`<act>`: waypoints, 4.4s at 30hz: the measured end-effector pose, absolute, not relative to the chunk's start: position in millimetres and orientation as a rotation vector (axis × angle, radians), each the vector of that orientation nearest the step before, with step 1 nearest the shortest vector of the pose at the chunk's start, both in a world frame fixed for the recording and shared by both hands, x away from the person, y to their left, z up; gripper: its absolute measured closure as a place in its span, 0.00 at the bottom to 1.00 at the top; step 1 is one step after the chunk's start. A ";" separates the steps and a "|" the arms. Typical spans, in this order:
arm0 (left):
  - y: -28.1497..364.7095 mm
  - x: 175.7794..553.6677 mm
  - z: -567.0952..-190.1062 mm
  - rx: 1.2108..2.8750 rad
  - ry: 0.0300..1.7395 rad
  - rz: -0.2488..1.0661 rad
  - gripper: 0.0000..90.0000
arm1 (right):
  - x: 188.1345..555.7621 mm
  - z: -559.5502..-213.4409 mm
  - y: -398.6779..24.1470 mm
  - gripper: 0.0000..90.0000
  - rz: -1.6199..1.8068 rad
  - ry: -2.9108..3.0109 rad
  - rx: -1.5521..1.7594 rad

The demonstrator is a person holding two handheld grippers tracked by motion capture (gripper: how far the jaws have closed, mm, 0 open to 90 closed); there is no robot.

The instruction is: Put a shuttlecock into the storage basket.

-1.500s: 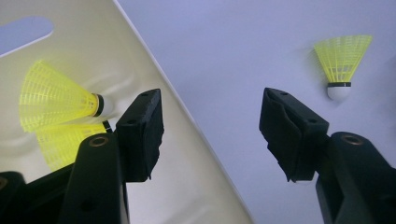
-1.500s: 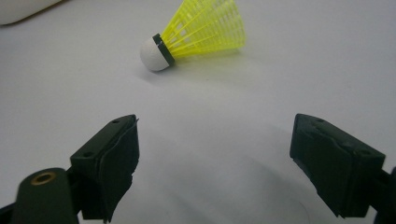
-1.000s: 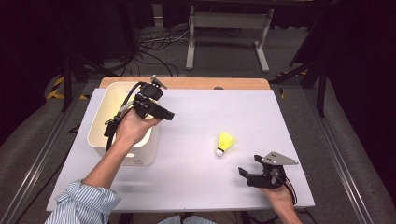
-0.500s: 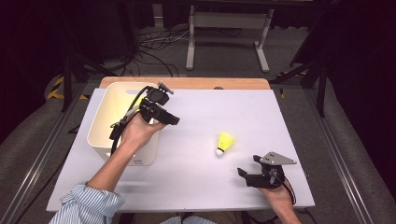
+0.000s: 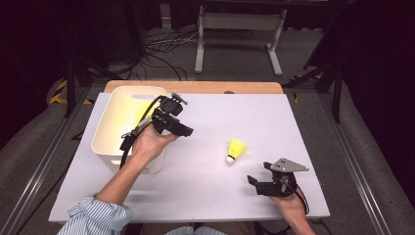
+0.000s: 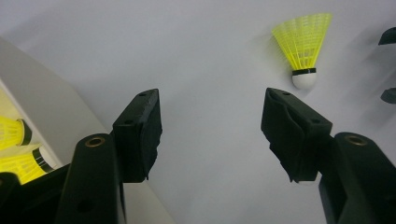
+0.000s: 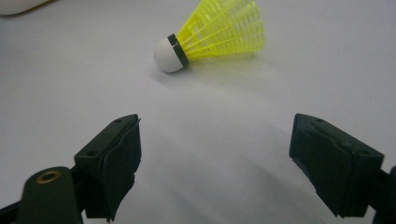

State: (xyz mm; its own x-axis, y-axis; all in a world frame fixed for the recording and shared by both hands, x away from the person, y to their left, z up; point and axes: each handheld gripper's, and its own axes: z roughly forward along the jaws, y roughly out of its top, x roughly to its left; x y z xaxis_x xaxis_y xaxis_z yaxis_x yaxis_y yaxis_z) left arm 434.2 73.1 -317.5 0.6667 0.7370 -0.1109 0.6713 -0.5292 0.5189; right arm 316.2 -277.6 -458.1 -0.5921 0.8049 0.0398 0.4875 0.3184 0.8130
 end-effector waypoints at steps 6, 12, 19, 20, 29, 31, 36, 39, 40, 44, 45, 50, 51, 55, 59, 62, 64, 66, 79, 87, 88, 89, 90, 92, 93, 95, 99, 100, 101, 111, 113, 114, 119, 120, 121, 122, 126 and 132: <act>66.1 432.9 -322.0 2.363 1.074 0.152 0.43 | 317.4 -455.5 -273.0 0.20 1.167 2.229 1.154; 62.8 429.4 -325.3 2.358 1.074 0.150 0.42 | 322.3 -453.2 -267.3 0.21 1.152 2.234 1.186; 60.3 426.2 -330.3 2.366 1.080 0.148 0.42 | 333.0 -446.9 -256.3 0.23 1.156 2.246 1.213; 59.8 425.9 -330.5 2.368 1.080 0.152 0.42 | 334.6 -446.2 -254.6 0.23 1.150 2.250 1.213; 55.6 424.6 -334.9 2.376 1.073 0.148 0.42 | 349.4 -442.5 -237.6 0.25 1.107 2.284 1.247; 55.6 424.5 -336.3 2.374 1.074 0.144 0.41 | 352.1 -441.9 -234.9 0.25 1.095 2.289 1.260; 55.5 423.2 -336.9 2.373 1.073 0.146 0.41 | 360.7 -441.4 -228.8 0.26 1.057 2.307 1.300; 55.0 422.3 -337.9 2.374 1.077 0.145 0.41 | 364.9 -441.5 -225.0 0.26 1.039 2.318 1.321; 54.9 422.1 -338.0 2.373 1.077 0.145 0.41 | 366.3 -441.4 -223.5 0.26 1.033 2.322 1.327; 55.0 421.3 -338.4 2.373 1.078 0.143 0.41 | 371.4 -441.2 -218.2 0.26 1.004 2.331 1.352; 55.2 421.1 -338.3 2.372 1.079 0.144 0.41 | 372.7 -440.8 -216.8 0.26 0.998 2.333 1.365; 55.8 420.3 -337.9 2.362 1.081 0.138 0.40 | 380.0 -438.9 -211.1 0.26 0.971 2.338 1.433; 55.9 420.3 -337.8 2.361 1.080 0.137 0.40 | 381.5 -438.8 -210.3 0.26 0.966 2.336 1.445; 56.5 420.3 -337.2 2.358 1.079 0.134 0.40 | 386.6 -439.2 -208.0 0.24 0.950 2.330 1.502; 57.1 420.2 -336.8 2.357 1.077 0.132 0.39 | 391.1 -439.7 -206.2 0.23 0.930 2.330 1.534; 57.1 420.2 -336.8 2.356 1.078 0.131 0.39 | 394.2 -439.8 -204.2 0.23 0.914 2.330 1.549; 56.9 420.2 -336.9 2.356 1.078 0.131 0.39 | 395.9 -439.7 -203.1 0.23 0.901 2.332 1.551; 56.7 420.1 -337.0 2.355 1.080 0.129 0.39 | 397.5 -439.8 -202.1 0.23 0.889 2.331 1.558; 56.1 420.5 -337.8 2.355 1.084 0.125 0.39 | 399.2 -442.4 -198.3 0.40 0.815 2.333 1.549; 54.9 421.0 -338.6 2.362 1.083 0.123 0.39 | 398.4 -440.6 -200.8 0.56 0.783 2.333 1.545; 54.8 421.0 -338.6 2.361 1.083 0.123 0.39 | 398.5 -440.5 -201.2 0.57 0.781 2.333 1.544; 54.7 421.0 -338.7 2.362 1.083 0.123 0.39 | 398.6 -440.4 -201.4 0.57 0.782 2.331 1.548; 54.7 421.0 -338.7 2.361 1.083 0.123 0.39 | 398.7 -440.4 -201.9 0.58 0.780 2.331 1.548; 54.7 421.1 -338.8 2.362 1.084 0.123 0.39 | 398.8 -440.3 -202.0 0.59 0.781 2.331 1.550; 54.7 421.0 -338.8 2.362 1.085 0.123 0.39 | 398.9 -440.2 -202.4 0.58 0.782 2.330 1.555; 54.9 420.9 -338.4 2.361 1.085 0.124 0.39 | 399.1 -440.2 -202.3 0.56 0.779 2.327 1.557; 54.4 420.8 -338.7 2.362 1.084 0.125 0.39 | 400.8 -440.3 -202.9 0.50 0.780 2.315 1.571; 54.4 420.8 -338.7 2.362 1.084 0.125 0.39 | 401.2 -440.3 -202.9 0.49 0.782 2.311 1.578; 54.1 420.9 -338.9 2.361 1.085 0.122 0.39 | 401.8 -440.2 -203.3 0.48 0.786 2.308 1.579; 53.0 420.4 -339.3 2.364 1.082 0.121 0.38 | 408.8 -440.2 -201.1 0.41 0.760 2.300 1.599; 53.3 420.3 -339.1 2.363 1.084 0.119 0.38 | 409.8 -440.2 -201.3 0.43 0.756 2.292 1.604; 53.4 420.3 -339.1 2.362 1.083 0.121 0.38 | 409.9 -440.1 -201.5 0.44 0.753 2.291 1.602; 53.3 420.2 -339.4 2.364 1.083 0.121 0.38 | 409.1 -439.3 -201.9 0.52 0.748 2.292 1.597; 53.2 420.1 -339.4 2.365 1.084 0.122 0.38 | 408.5 -439.1 -201.2 0.57 0.746 2.301 1.582; 53.1 420.0 -339.5 2.366 1.084 0.123 0.38 | 408.1 -439.0 -200.8 0.59 0.743 2.303 1.580; 53.0 420.1 -339.6 2.367 1.084 0.123 0.38 | 407.7 -438.8 -200.4 0.61 0.740 2.305 1.584; 52.9 420.1 -339.7 2.365 1.087 0.122 0.38 | 407.2 -438.4 -200.4 0.67 0.738 2.309 1.577; 51.9 420.0 -340.2 2.367 1.083 0.122 0.38 | 407.4 -438.1 -201.8 0.70 0.743 2.313 1.583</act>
State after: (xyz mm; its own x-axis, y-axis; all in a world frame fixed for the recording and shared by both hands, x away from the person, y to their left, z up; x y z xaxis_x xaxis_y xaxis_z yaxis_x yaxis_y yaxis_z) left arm 420.0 51.9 -340.2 0.6746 0.7260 -0.1332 0.6783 -0.5386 0.4998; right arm 407.4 -201.8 -438.1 -0.3832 0.9198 0.0844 0.7970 0.2830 0.5336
